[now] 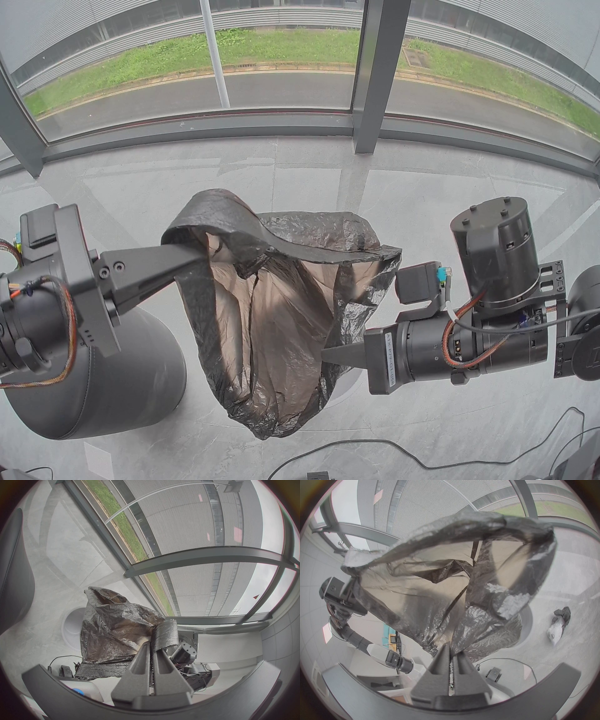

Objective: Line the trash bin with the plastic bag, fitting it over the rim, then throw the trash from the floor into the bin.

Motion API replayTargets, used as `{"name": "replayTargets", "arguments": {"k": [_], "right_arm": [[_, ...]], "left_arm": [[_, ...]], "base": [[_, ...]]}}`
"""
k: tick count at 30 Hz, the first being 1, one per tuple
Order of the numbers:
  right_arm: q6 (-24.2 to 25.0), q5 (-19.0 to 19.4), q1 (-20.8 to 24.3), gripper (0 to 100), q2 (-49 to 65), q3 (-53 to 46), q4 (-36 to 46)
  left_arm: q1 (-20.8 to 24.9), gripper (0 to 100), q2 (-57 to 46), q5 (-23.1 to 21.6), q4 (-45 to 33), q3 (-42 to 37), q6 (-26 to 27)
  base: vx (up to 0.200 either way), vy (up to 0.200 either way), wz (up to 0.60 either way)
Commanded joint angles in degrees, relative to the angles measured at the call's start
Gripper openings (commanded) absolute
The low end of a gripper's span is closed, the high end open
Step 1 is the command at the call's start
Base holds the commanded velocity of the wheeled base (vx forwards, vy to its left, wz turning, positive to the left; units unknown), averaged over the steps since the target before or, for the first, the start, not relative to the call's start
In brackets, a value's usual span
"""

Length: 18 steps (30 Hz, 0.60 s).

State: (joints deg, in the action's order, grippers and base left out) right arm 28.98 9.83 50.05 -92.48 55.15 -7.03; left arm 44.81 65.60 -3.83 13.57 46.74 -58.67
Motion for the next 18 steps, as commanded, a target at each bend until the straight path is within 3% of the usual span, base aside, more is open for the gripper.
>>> {"name": "replayTargets", "arguments": {"k": [1,9,13,18], "right_arm": [[1.8,1.2,-0.5,0,1.6,-1.7,0.0],[4.2,5.4,-1.1,0,3.2,-6.5,0.0],[5.6,10.3,-1.1,0,6.3,-9.4,0.4],[5.7,11.1,-2.7,0,6.1,-10.6,0.2]], "left_arm": [[0.0,0,1.5,0.0,-0.1,-1.4,0.1],[-0.3,0,6.7,0.0,0.2,-6.0,0.0],[-0.3,0,9.5,0.0,0.2,-7.8,-0.1],[-0.3,0,11.9,0.0,0.7,-7.9,-0.2]], "base": [[0.000,0.000,0.00],[0.000,0.000,0.00],[0.000,0.000,0.00],[0.000,0.000,0.00]]}}
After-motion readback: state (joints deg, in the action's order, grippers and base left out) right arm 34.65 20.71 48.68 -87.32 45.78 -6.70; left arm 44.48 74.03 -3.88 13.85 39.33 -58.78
